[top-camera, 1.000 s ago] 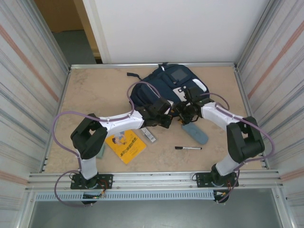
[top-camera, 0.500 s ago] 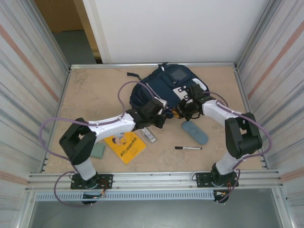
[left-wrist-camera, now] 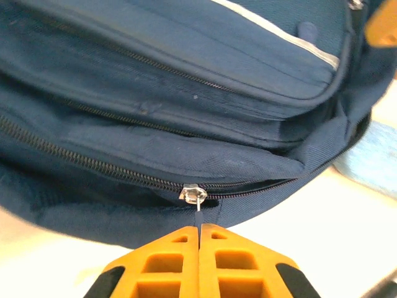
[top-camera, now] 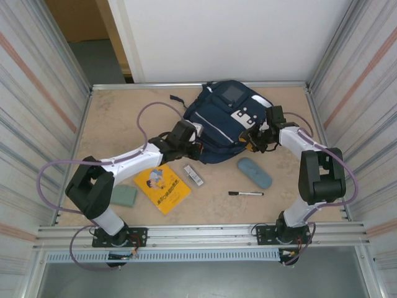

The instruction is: Pack the student bag

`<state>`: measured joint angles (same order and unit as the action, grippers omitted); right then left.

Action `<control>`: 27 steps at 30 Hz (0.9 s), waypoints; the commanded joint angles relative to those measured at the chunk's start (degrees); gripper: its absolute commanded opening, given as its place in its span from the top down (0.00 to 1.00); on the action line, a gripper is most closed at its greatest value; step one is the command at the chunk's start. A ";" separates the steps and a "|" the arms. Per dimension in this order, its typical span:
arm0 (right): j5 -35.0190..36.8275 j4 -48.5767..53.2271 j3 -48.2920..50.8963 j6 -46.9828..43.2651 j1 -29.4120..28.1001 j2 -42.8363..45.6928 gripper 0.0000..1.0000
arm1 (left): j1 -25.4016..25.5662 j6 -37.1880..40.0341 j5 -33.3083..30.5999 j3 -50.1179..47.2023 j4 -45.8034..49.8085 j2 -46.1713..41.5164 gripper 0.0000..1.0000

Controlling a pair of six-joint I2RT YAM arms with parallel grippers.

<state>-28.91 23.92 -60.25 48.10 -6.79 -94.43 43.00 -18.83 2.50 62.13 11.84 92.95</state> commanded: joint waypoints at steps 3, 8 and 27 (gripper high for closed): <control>12.68 6.70 0.28 -9.14 -4.26 9.17 0.48 | 2.10 -0.17 6.97 1.59 -1.58 3.09 1.00; 26.70 7.07 3.59 -15.82 -10.61 18.11 0.01 | 2.44 -0.42 7.90 3.01 -2.30 4.48 1.00; 19.25 10.06 -1.87 -29.66 -13.85 13.11 0.20 | -0.29 1.63 20.86 2.41 -1.46 3.99 0.62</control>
<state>-11.31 33.47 -60.53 21.04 -22.46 -82.85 43.03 -18.59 16.99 64.05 10.39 97.10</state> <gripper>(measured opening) 0.799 0.354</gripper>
